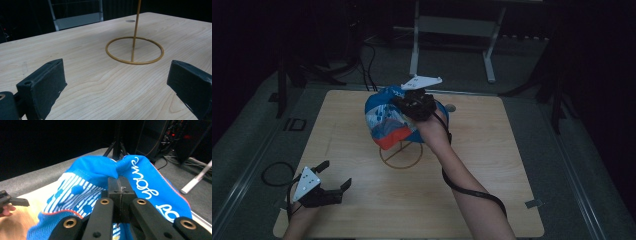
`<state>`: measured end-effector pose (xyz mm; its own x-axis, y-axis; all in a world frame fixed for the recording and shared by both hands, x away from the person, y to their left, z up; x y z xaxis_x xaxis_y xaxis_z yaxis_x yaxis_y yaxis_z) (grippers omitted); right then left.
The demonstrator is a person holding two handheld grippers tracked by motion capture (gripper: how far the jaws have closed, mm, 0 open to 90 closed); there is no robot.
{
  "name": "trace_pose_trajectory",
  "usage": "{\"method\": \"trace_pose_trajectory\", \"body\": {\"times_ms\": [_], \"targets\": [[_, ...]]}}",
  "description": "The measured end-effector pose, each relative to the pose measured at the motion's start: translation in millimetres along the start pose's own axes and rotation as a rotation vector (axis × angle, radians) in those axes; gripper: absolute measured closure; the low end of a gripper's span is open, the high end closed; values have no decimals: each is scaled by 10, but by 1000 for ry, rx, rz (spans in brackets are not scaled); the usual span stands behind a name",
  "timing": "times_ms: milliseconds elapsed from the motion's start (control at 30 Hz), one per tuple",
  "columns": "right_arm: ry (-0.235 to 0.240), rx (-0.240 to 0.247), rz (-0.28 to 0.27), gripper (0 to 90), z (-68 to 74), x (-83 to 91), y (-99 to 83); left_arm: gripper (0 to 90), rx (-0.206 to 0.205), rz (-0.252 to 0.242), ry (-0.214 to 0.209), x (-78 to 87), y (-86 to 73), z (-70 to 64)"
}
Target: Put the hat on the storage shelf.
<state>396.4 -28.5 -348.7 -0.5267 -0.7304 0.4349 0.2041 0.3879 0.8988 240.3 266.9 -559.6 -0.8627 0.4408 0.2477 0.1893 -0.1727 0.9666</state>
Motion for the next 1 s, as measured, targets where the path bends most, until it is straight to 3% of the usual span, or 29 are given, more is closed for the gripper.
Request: {"method": "trace_pose_trajectory", "body": {"times_ms": [167, 333, 500, 667, 833, 1000], "targets": [[14, -40, -27, 900, -80, 90, -112, 23, 2, 2, 3, -6, -3, 0], [11, -38, -49, 900, -83, 198, -195, 23, 4, 2, 2, -6, -9, 5], [32, -66, -80, 900, -120, 257, -272, 23, 7, 3, 4, -8, -13, 9], [8, -60, -96, 900, -129, 291, -294, 23, 9, 7, 2, -8, -21, 15], [9, -93, -116, 898, -170, 317, -343, 23, 12, 6, 6, -8, -25, 21], [53, -130, -116, 789, -187, 321, -391, 23, 16, 6, 4, -11, -28, 24]]}}
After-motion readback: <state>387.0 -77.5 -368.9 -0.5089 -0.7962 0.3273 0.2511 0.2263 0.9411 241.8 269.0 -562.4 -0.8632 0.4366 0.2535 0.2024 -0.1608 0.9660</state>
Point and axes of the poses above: each handheld gripper's, and its own axes: x roughly backward along the jaws, y roughly out of its top, z roughly to its left, the point moved 1 cm from there along -x, roughly forward along the jaws, and after that the axes turned 3 degrees about y, right-handed, at the moved point
